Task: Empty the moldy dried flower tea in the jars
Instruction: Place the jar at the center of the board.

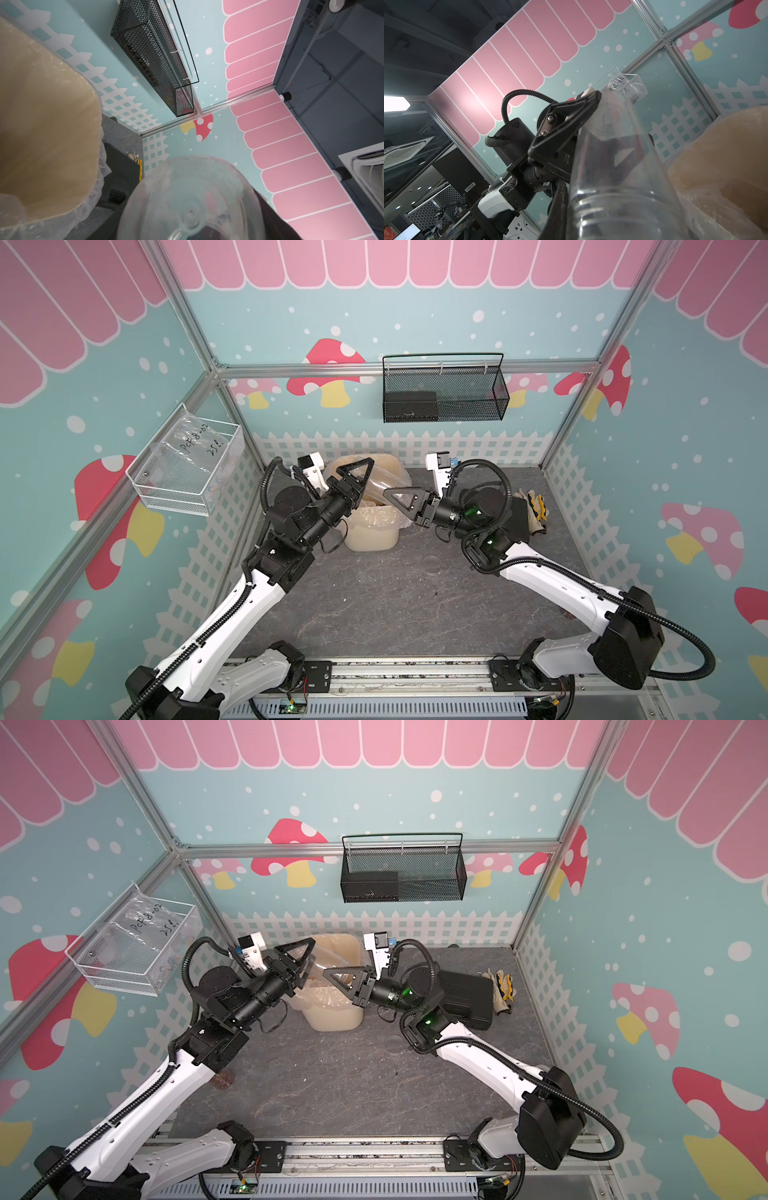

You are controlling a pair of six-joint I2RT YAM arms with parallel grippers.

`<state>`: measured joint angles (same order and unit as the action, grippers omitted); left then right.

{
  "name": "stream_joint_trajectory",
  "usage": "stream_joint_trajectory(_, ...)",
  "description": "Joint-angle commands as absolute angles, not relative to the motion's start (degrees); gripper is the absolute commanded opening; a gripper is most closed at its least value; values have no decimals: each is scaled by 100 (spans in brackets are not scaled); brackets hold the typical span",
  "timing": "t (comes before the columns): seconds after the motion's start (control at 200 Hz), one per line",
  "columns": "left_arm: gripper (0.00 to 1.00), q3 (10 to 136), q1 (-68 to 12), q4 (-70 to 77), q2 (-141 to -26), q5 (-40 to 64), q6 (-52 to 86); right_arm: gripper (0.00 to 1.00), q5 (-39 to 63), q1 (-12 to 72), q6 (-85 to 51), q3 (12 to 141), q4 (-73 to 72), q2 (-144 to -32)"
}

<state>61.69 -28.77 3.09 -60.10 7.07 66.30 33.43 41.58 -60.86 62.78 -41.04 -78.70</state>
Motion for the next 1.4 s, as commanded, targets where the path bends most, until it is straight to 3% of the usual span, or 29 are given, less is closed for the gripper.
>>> stream_joint_trajectory(0.0, 88, 6169, -2900, -117, -5811, 443, 5707, 0, 2978, 4096, -5854, 6301, -3773, -7585)
stream_joint_trajectory(0.135, 100, 6235, -2896, -615, -5522, 225, 4970, 0, 2714, 4091, -5137, 6382, -2833, -7200)
stream_joint_trajectory(0.405, 100, 6335, -3002, -1681, -5042, 418, 3478, 0, 1735, 4096, -3499, 6910, -48, -6415)
stream_joint_trajectory(0.73, 100, 5942, -3735, -2734, -4441, 321, 1656, 0, 169, 4095, -2391, 7990, 3353, -6142)
stream_joint_trajectory(0.966, 100, 5122, -4076, -2742, -4084, 621, 1146, 0, -383, 4078, -1996, 8730, 4994, -7054)
stream_joint_trajectory(1.396, 100, 4072, -4093, -2465, -3244, 302, 835, 0, 450, 3448, -941, 9470, 5747, -9225)
